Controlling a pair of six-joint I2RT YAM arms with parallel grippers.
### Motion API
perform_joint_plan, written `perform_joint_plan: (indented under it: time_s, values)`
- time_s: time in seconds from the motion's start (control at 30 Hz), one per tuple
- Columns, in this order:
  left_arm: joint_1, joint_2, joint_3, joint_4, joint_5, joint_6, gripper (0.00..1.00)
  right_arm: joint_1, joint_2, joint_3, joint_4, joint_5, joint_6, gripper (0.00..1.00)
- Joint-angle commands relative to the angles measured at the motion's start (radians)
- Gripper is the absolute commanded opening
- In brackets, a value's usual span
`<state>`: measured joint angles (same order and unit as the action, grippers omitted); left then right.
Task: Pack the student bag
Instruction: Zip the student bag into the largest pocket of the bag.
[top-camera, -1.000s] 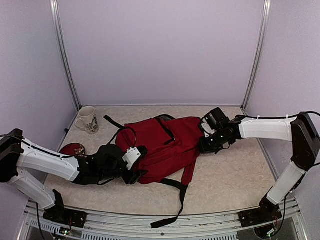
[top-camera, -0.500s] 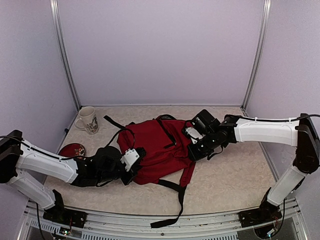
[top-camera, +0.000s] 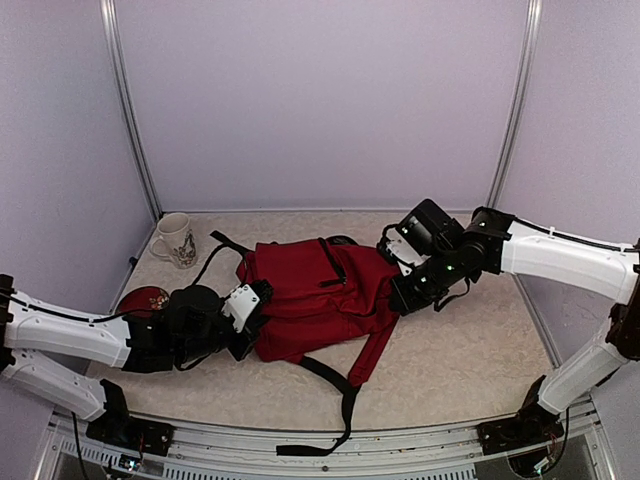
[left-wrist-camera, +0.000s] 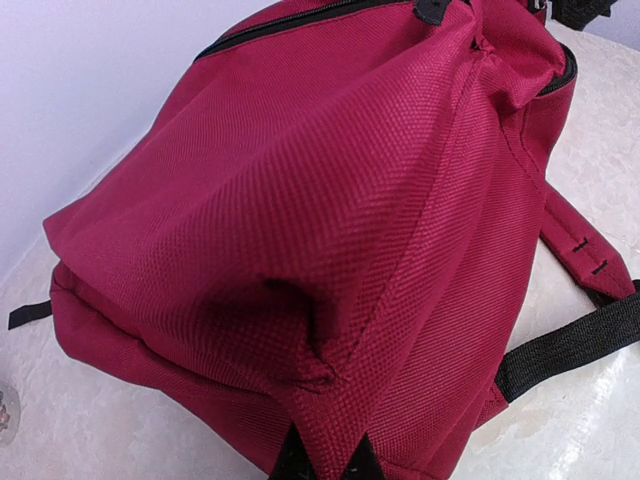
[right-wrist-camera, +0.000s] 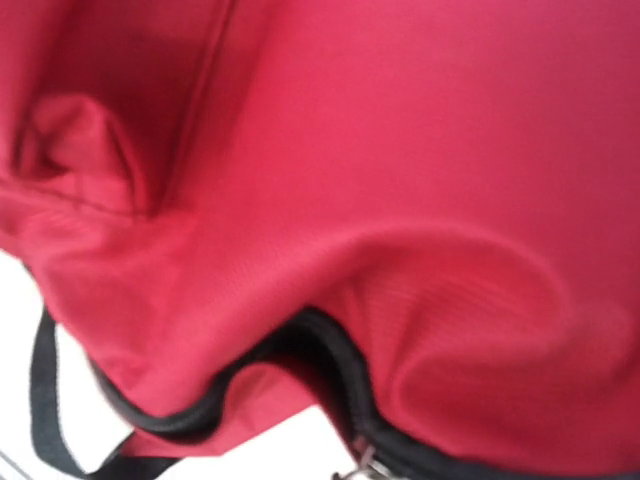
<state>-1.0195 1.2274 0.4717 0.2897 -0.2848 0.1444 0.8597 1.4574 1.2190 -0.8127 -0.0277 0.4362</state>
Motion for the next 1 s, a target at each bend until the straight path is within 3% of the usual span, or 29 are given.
perform_joint_plan:
  time_s: [0.0,0.23,0.33,0.67,0.97]
  values:
    - [-0.001,-0.039,0.003,0.064,0.009,0.011,0.0,0.04,0.041,0.04,0.028,-0.154,-0.028,0.0]
    - [-0.011,-0.042,0.008,0.095,0.032,0.01,0.0,0.072,0.03,0.036,0.209,-0.37,-0.042,0.0]
    - [-0.004,-0.062,-0.005,0.091,0.01,0.004,0.0,0.043,0.02,0.022,0.157,-0.306,-0.039,0.0]
    - [0.145,-0.205,-0.085,0.019,-0.166,-0.09,0.0,-0.305,-0.143,-0.196,0.081,-0.2,-0.059,0.0]
    - [0.15,-0.217,-0.107,0.026,-0.228,-0.089,0.0,-0.36,-0.145,-0.181,0.023,-0.173,-0.125,0.0]
